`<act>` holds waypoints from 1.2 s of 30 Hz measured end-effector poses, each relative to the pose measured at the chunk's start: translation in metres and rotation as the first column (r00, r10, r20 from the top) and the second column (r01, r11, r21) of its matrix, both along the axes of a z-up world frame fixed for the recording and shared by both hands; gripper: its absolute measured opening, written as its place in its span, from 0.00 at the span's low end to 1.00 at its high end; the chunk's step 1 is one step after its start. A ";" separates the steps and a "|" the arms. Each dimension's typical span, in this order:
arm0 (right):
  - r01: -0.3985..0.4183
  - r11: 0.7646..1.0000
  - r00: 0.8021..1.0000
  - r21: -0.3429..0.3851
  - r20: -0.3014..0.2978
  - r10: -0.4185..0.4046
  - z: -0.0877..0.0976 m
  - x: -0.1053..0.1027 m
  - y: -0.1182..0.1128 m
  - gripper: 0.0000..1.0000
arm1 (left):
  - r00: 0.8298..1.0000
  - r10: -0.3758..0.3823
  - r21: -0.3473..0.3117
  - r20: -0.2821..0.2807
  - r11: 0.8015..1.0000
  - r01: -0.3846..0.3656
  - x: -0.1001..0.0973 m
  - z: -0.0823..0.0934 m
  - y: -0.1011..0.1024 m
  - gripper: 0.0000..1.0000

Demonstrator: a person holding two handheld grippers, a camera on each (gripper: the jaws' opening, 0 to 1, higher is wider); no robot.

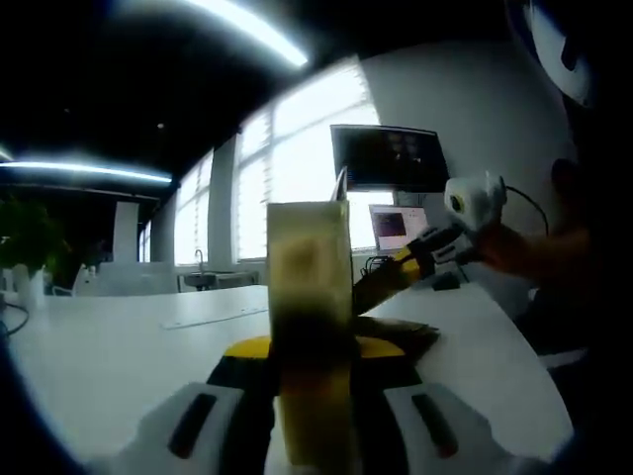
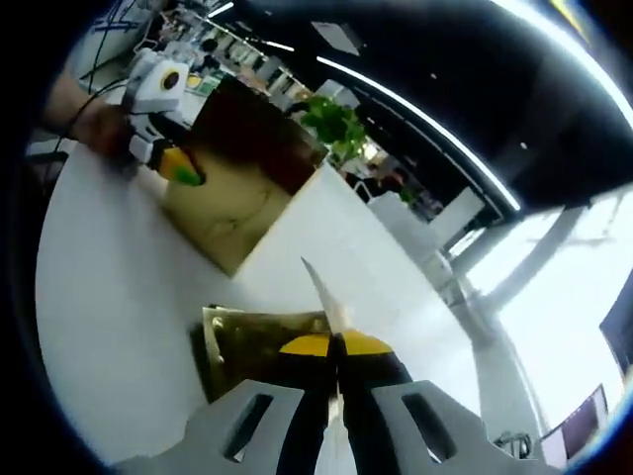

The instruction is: Extract single mask from mask box in order stack masks on table

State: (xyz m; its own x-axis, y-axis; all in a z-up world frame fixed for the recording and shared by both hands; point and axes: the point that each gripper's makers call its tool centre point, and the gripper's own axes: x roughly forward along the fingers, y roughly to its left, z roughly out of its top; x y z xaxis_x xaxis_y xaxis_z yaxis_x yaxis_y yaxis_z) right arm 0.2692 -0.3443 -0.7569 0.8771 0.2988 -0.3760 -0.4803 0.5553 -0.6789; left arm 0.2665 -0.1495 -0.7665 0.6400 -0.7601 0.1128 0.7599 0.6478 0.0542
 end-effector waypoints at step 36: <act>-0.036 0.995 0.984 0.094 -0.171 0.051 -0.058 -0.014 0.011 0.10 | 1.000 0.000 0.000 -0.001 1.000 0.000 0.000 0.000 -0.002 0.32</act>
